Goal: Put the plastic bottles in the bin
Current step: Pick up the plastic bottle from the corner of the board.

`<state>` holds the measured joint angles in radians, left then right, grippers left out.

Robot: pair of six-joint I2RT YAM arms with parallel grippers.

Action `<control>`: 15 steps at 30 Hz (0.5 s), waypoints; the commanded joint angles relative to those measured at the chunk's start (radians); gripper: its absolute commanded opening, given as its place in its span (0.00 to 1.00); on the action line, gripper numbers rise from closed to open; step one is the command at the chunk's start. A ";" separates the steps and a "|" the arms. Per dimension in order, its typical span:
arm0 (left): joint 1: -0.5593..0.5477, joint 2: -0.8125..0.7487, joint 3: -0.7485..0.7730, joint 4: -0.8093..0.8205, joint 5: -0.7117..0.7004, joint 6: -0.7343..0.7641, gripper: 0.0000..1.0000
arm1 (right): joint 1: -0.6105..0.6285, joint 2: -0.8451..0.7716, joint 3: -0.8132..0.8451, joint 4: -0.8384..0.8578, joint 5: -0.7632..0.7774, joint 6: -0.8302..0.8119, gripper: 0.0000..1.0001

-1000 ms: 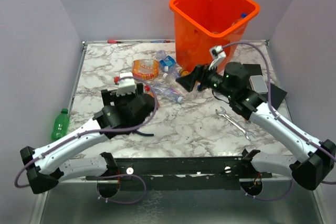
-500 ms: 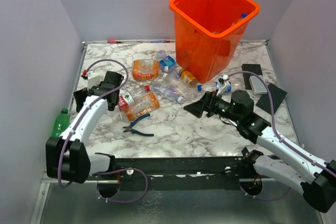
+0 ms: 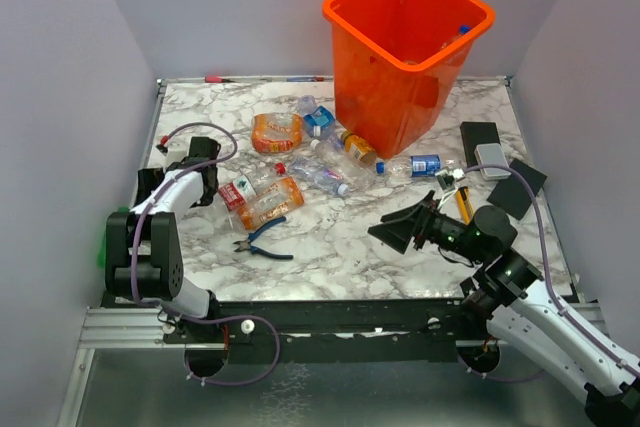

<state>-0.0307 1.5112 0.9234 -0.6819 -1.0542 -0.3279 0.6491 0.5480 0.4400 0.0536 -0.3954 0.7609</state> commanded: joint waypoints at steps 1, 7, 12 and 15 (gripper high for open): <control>0.058 -0.054 -0.075 0.186 0.084 0.234 0.99 | 0.007 -0.052 -0.033 -0.084 -0.039 0.007 0.96; 0.135 -0.063 -0.166 0.285 0.144 0.389 0.99 | 0.006 -0.077 -0.060 -0.096 -0.041 0.000 0.97; 0.167 -0.053 -0.183 0.379 0.181 0.387 0.99 | 0.007 -0.072 -0.081 -0.074 -0.072 0.010 0.97; 0.192 -0.039 -0.201 0.424 0.203 0.366 0.99 | 0.006 -0.076 -0.094 -0.081 -0.082 0.012 0.97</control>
<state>0.1280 1.4616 0.7383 -0.3763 -0.9119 0.0288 0.6491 0.4812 0.3679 -0.0097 -0.4324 0.7631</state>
